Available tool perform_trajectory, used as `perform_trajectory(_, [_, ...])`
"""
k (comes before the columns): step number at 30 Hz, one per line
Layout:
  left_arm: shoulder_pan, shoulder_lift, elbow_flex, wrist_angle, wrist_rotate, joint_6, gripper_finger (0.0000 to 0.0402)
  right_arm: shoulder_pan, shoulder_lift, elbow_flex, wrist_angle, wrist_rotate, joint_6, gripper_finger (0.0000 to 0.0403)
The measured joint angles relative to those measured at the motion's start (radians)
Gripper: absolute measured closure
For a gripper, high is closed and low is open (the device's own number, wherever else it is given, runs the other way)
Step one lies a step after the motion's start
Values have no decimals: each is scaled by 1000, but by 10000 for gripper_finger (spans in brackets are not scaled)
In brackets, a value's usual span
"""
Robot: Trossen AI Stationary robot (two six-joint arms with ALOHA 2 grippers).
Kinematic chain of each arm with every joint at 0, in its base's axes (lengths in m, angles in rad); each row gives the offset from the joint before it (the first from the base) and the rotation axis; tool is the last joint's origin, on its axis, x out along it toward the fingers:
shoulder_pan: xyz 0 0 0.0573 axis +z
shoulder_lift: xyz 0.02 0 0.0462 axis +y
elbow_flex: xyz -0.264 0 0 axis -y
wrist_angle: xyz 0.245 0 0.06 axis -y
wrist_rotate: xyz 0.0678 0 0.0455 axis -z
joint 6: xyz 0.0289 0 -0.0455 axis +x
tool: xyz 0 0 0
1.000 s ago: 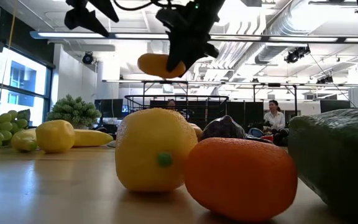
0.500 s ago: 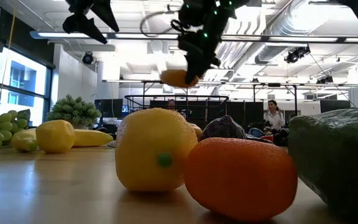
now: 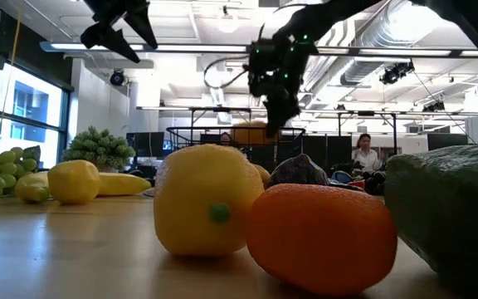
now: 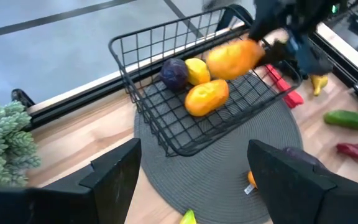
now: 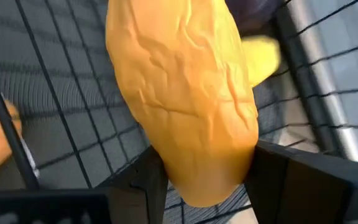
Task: Build produce basket
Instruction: Put the mango into the black wire basket
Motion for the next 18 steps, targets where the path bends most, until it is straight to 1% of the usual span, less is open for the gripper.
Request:
perform_trajectory(7, [30,0,0,1,0,-16,119,2,37,0,-49,-49,-42,260])
perform_trajectory(11, [37,0,0,1,0,-18,119,0,55,0,-95,-58,-47,259])
perform_trajectory(18, [37,0,0,3,5,-23,119,0,69,0,-132,-70,-27,240])
